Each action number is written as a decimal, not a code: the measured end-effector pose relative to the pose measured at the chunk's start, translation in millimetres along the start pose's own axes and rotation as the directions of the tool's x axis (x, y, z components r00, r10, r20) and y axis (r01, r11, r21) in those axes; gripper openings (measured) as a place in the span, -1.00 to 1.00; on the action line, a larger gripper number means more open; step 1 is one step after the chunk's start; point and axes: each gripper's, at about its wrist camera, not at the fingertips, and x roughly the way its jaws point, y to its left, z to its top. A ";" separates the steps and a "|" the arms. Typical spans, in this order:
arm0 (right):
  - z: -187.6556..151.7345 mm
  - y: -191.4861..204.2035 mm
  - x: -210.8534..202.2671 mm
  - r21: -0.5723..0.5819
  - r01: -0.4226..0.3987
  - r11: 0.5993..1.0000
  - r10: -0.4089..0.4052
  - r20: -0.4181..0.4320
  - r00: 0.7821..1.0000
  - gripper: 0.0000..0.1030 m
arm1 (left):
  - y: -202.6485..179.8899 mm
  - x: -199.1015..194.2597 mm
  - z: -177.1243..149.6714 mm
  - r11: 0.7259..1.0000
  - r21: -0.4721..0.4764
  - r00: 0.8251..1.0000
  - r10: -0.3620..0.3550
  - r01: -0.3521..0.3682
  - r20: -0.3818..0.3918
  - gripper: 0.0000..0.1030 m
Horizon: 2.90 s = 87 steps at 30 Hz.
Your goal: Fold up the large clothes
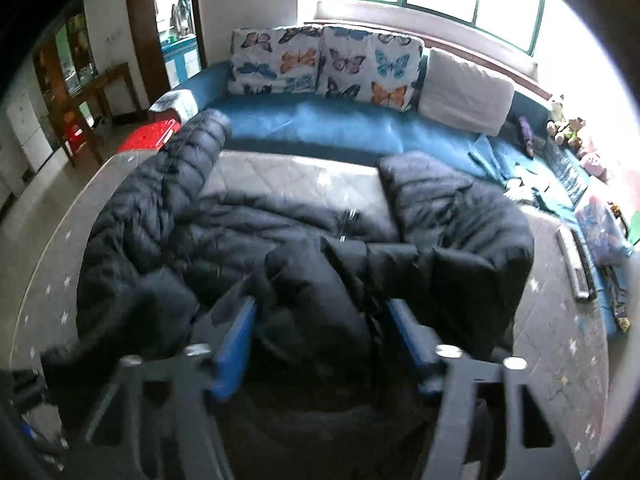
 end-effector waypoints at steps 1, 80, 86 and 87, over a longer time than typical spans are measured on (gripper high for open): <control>-5.5 -1.7 -9.9 -0.005 -0.006 1.000 0.006 0.017 1.000 -0.06 | -1.4 -3.3 -1.2 1.000 0.007 1.000 -0.006 0.006 0.007 -0.37; -96.5 -45.6 -50.5 -0.212 -0.224 0.951 0.170 -0.246 0.954 0.67 | -69.6 -156.3 -132.5 0.953 0.303 0.997 -0.021 -0.004 0.081 0.53; -85.9 -75.6 -11.6 -0.105 -0.187 0.977 0.151 -0.282 0.947 0.63 | -27.7 -127.3 -65.4 0.983 0.183 0.996 -0.011 -0.006 0.091 0.53; -88.9 -83.5 -9.8 -0.075 -0.181 0.981 0.154 -0.284 0.947 0.62 | -18.5 -117.0 -52.0 0.987 0.163 0.997 -0.008 -0.005 0.078 0.53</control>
